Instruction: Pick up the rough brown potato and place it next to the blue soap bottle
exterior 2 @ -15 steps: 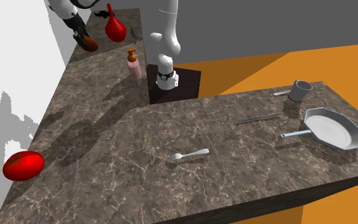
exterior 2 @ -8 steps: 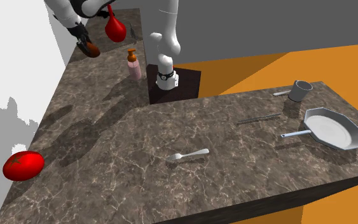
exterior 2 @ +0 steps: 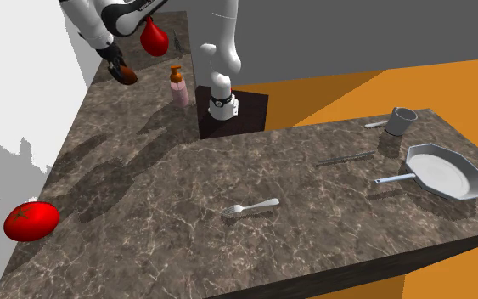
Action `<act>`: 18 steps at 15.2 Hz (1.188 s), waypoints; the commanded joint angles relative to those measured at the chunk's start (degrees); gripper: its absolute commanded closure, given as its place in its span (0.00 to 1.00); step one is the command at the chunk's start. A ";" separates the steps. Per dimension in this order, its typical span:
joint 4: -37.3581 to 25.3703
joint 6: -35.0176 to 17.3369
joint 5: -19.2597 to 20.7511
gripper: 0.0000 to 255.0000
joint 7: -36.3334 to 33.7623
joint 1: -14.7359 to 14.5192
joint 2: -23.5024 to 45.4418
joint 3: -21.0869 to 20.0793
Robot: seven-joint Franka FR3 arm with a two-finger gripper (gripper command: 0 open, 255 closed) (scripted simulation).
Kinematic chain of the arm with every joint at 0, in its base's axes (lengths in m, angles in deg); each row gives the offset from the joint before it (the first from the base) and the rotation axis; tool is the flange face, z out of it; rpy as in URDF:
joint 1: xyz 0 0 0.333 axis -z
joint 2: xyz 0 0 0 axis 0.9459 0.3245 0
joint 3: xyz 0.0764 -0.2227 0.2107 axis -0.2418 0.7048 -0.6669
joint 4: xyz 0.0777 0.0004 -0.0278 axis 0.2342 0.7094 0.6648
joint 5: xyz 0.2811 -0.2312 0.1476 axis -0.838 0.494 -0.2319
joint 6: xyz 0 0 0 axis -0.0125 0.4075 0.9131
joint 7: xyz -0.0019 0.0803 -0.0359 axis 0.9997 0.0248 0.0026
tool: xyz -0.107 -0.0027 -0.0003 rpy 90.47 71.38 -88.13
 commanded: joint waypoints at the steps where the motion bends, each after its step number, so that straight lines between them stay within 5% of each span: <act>1: 1.28 -1.56 0.05 1.00 -0.41 0.01 0.31 0.11; 18: 10.51 -14.61 0.91 1.00 -3.24 0.43 4.42 1.34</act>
